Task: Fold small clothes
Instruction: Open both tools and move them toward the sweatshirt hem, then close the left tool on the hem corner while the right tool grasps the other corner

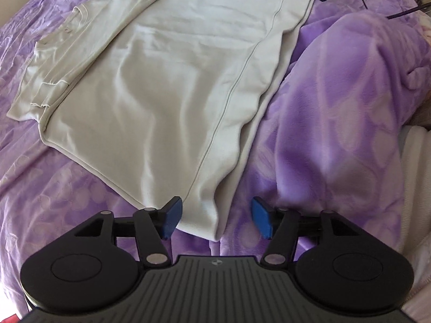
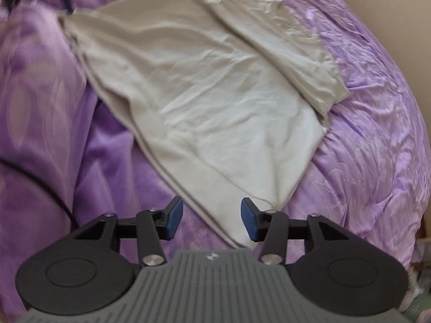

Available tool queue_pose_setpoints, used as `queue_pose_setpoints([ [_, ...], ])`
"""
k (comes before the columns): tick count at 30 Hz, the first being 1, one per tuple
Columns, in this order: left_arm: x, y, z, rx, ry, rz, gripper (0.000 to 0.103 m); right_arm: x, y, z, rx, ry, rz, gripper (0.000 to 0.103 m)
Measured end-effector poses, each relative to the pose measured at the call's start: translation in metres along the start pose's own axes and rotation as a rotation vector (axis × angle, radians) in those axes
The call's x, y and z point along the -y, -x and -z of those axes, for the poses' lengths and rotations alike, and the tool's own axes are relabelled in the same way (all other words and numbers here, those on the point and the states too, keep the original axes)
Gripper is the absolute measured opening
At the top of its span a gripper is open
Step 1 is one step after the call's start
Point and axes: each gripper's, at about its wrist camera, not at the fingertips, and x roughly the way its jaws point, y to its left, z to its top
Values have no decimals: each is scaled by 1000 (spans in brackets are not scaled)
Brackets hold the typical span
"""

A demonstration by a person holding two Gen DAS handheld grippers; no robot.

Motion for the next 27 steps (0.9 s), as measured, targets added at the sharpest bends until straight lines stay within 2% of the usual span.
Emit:
queue_pose_setpoints([
  [4,1,-7,3,5,11,-27,83,-19,-19,7,-60,146,51,48],
  [6,1,-6,4,11,12,-44,85,-23,-22,11,-56,191,78,51],
  [8,1,-3,5,14,-3,-96,83,-23,-21,12,-53,207,96,51],
  [10,2,-1,4,2,-24,-163,63,-21,-19,13,-62,215,111,51],
  [11,3,-1,4,-12,-40,-188,63,-20,-18,14,-65,217,116,51],
  [15,17,-7,5,-30,-122,-181,57,-19,-18,16,-64,210,119,51],
  [18,26,-13,3,3,-158,-225,53,-25,-20,17,-43,240,141,49],
  [20,26,-17,0,9,-143,-226,38,-30,-21,17,-30,271,160,48],
  [21,26,-17,-1,14,-135,-220,21,-32,-21,17,-27,288,170,48],
  [22,25,-15,-2,28,-124,-217,9,-33,-22,18,-31,306,176,47],
  [23,25,-10,-2,44,-111,-215,5,-35,-21,19,-36,325,183,47],
  [27,16,26,-2,175,-15,-218,3,-40,-22,24,-51,412,220,45],
])
